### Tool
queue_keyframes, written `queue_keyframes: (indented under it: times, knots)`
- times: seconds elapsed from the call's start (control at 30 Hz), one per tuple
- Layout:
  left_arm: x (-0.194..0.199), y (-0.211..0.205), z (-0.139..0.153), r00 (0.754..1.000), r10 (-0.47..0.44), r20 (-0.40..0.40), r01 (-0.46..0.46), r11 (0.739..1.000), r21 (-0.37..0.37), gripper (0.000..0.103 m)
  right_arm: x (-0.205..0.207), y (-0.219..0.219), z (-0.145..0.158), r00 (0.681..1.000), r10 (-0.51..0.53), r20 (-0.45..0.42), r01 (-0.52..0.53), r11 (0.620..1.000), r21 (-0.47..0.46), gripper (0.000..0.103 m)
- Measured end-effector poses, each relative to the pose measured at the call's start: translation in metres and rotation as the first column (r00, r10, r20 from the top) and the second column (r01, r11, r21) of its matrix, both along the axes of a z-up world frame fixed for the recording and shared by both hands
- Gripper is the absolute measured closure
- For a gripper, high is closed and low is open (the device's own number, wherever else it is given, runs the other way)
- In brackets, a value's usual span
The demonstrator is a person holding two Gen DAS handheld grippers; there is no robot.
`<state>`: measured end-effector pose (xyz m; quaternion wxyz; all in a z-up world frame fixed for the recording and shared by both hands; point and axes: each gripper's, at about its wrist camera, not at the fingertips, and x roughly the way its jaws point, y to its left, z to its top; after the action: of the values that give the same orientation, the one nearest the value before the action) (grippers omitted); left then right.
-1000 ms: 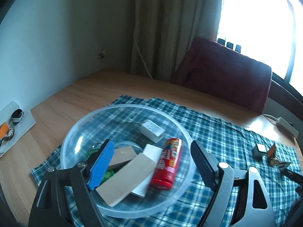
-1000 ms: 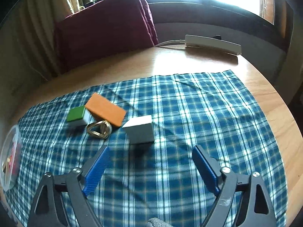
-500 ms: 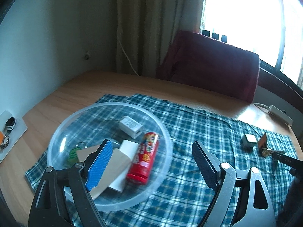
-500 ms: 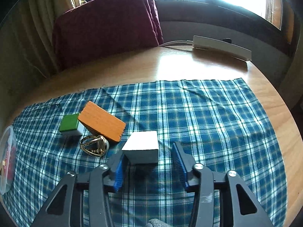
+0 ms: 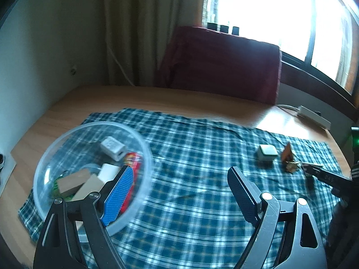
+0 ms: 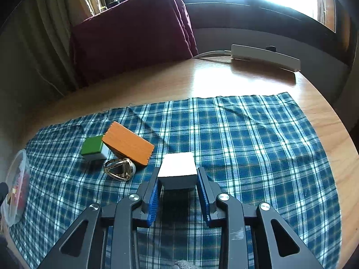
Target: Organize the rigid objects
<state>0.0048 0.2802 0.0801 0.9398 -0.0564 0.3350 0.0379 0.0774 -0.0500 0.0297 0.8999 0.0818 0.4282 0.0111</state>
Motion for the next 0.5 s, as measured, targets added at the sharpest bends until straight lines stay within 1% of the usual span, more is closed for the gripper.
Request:
queue_keyframes:
  times: [0.17,0.3,0.5]
  knots:
    - [0.012,-0.026,-0.001,0.996,-0.083,-0.039,0.082,0.997,-0.011,0.017,-0.012,-0.004,0.006,1.000,0.012,0.018,-0.012,1.000,0.007,0.070]
    - [0.023,-0.051,-0.004,0.985,-0.152,-0.076,0.151,0.988,-0.018,0.017,-0.020,-0.012,0.004,1.000,0.015,0.015,-0.015,1.000,0.007,0.070]
    - [0.040,-0.086,-0.005,0.969,-0.223,-0.104,0.222,0.975,-0.019,0.017,-0.025,-0.022,0.002,1.000,0.015,0.000,-0.015,1.000,0.003,0.070]
